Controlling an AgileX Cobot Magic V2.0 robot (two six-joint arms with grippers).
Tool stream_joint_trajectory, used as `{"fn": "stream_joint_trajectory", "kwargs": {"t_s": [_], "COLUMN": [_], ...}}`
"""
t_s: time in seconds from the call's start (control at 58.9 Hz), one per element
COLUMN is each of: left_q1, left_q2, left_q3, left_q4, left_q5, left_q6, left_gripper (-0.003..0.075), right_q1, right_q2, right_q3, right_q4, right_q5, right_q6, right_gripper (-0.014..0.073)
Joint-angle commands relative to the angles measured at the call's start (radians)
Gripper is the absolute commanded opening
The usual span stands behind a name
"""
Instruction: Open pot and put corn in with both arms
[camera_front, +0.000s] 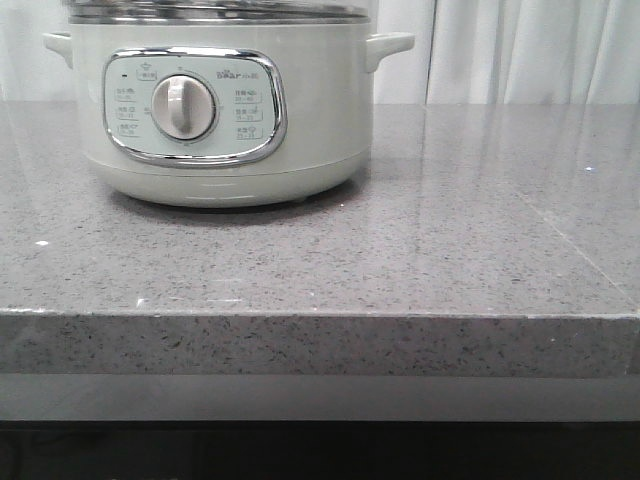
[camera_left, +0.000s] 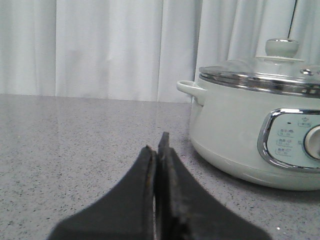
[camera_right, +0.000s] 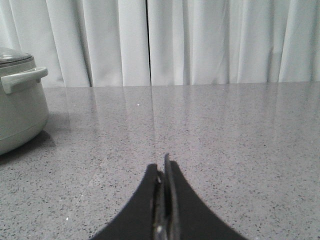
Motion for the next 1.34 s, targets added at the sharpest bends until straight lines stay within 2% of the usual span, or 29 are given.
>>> {"fn": "stream_joint_trajectory", "kwargs": {"t_s": [0.0,0.17,1.324], "left_q1": [-0.001,-0.001,-0.001], "left_q2": [-0.014,-0.014,-0.014], "left_q3": [0.011,0.011,0.011], "left_q4": [-0.01,-0.01,-0.01], "left_q5": [-0.074,-0.074,-0.074], "left_q6": [0.0,0.0,0.0], "left_gripper": [-0.002,-0.002,-0.002], "right_q1": [-0.017,-0.058,-0.058], "right_q2": [-0.021,-0.021,-0.021], "right_q3": [-0.011,-0.011,-0.011], "right_q4": [-0.015,-0.015,-0.015], "right_q5": [-0.092,-0.092,-0.092], "right_q6": [0.005,0.005,0.005], "right_gripper": [-0.012,-0.012,-0.012]}}
